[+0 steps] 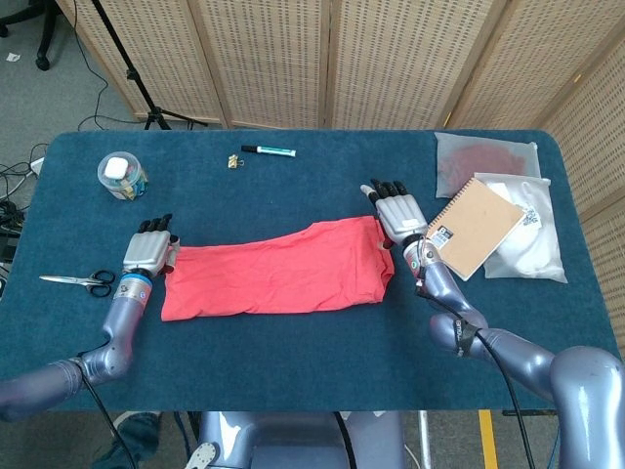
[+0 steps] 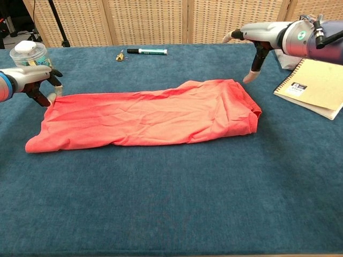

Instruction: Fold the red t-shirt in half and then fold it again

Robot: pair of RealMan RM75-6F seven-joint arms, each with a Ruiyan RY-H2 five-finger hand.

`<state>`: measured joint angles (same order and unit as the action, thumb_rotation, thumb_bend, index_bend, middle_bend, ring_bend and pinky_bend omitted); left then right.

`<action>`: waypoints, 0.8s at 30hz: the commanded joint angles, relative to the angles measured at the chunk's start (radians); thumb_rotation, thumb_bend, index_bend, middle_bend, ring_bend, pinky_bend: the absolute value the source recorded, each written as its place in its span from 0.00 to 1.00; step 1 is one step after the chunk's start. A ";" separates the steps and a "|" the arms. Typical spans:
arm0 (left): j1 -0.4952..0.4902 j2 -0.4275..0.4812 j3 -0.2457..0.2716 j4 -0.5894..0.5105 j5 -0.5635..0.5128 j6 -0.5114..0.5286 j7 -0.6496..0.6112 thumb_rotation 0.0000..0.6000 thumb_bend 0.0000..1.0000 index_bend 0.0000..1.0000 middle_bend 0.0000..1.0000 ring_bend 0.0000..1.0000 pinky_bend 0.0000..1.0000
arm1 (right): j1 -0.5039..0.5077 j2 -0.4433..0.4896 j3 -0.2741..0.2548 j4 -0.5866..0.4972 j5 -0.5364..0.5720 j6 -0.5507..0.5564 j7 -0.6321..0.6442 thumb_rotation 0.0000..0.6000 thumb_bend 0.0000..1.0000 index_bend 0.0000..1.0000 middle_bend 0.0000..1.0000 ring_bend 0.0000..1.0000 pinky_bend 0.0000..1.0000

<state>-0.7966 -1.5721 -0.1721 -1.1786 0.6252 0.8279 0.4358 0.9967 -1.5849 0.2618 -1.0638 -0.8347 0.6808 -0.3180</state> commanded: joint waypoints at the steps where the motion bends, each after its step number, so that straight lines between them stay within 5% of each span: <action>1: -0.002 -0.015 -0.003 0.017 -0.004 -0.003 0.001 1.00 0.58 0.27 0.00 0.00 0.00 | -0.020 0.041 -0.007 -0.059 -0.008 0.028 -0.006 1.00 0.05 0.00 0.00 0.00 0.00; 2: -0.002 -0.018 -0.006 0.020 -0.004 -0.002 -0.002 1.00 0.54 0.11 0.00 0.00 0.00 | -0.025 0.050 -0.008 -0.073 -0.009 0.034 -0.006 1.00 0.05 0.00 0.00 0.00 0.00; 4: 0.000 -0.024 -0.013 0.024 0.004 0.004 -0.012 1.00 0.50 0.00 0.00 0.00 0.00 | -0.034 0.067 -0.010 -0.099 -0.010 0.044 -0.005 1.00 0.05 0.00 0.00 0.00 0.00; 15: 0.031 0.002 -0.034 -0.016 0.044 0.066 -0.035 1.00 0.43 0.00 0.00 0.00 0.00 | -0.086 0.155 -0.021 -0.235 -0.046 0.114 0.012 1.00 0.05 0.00 0.00 0.00 0.00; 24: 0.083 0.151 -0.011 -0.212 0.054 0.045 -0.057 1.00 0.36 0.00 0.00 0.00 0.00 | -0.246 0.364 -0.081 -0.516 -0.236 0.287 0.096 1.00 0.05 0.00 0.00 0.00 0.00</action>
<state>-0.7302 -1.4580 -0.1918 -1.3479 0.6721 0.8791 0.3880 0.8150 -1.2969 0.2100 -1.4929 -0.9995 0.9037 -0.2626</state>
